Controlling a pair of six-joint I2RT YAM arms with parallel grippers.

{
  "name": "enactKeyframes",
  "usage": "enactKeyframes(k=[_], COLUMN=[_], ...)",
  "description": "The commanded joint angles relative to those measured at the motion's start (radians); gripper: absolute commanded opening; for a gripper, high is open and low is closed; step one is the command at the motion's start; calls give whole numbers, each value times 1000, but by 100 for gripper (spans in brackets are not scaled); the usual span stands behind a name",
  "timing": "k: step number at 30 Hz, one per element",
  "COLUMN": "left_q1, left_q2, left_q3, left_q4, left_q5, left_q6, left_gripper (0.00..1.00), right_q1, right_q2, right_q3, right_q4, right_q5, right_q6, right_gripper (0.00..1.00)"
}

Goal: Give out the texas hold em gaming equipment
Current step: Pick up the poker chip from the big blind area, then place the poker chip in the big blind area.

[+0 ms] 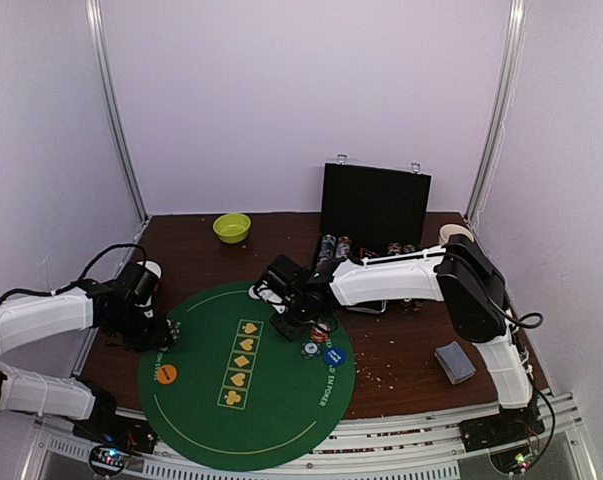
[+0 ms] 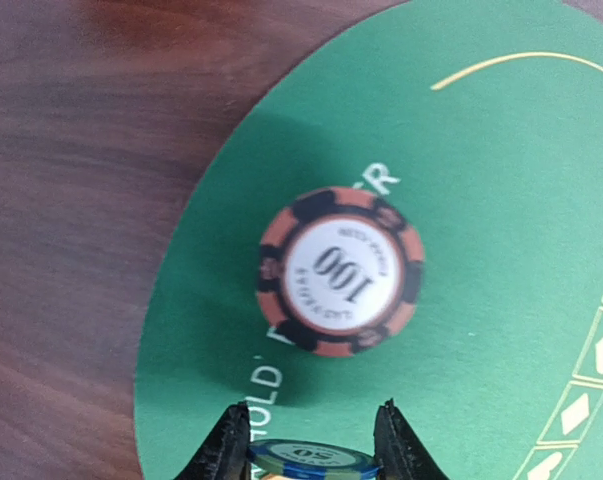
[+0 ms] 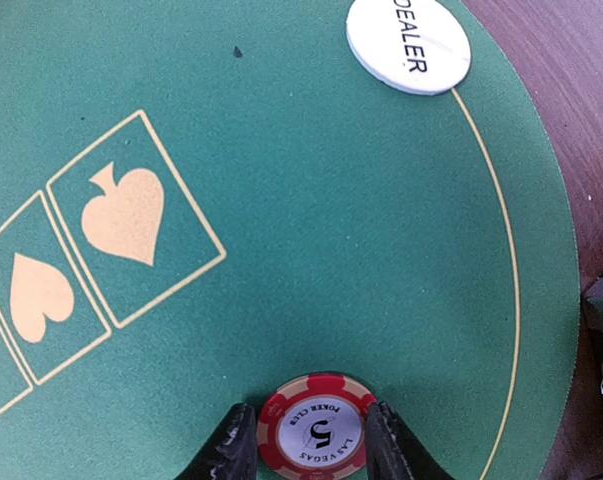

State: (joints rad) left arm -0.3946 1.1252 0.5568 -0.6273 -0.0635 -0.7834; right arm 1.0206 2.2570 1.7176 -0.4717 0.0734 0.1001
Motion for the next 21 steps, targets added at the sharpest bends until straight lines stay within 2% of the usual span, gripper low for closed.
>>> enactKeyframes(k=[1,8,12,16,18,21], left_q1=[-3,3,7,11,13,14], left_q2=[68,142,139,127,124,125], left_q3=[36,27,39,40,39,34], left_q4=[-108,-104,-97,-88,-85,-84], left_q5=[-48,-71,-123,-147,-148,-133], left_q6=[-31,-55,-61,-63,-63,-61], left_gripper=[17,18,33,38,44,60], right_q1=[-5,-5,-4,-5,-5,-4], right_q2=[7,10,25,33,41,44], right_q3=[-71,-59,-35,-23,-10,3], right_q4=[-124,-124,-144,-160,-171,-172], right_q5=[14,10,3,-9,-16,-38], right_q6=[5,0,3,3,3,3], right_gripper=[38,39,40,40,39,35])
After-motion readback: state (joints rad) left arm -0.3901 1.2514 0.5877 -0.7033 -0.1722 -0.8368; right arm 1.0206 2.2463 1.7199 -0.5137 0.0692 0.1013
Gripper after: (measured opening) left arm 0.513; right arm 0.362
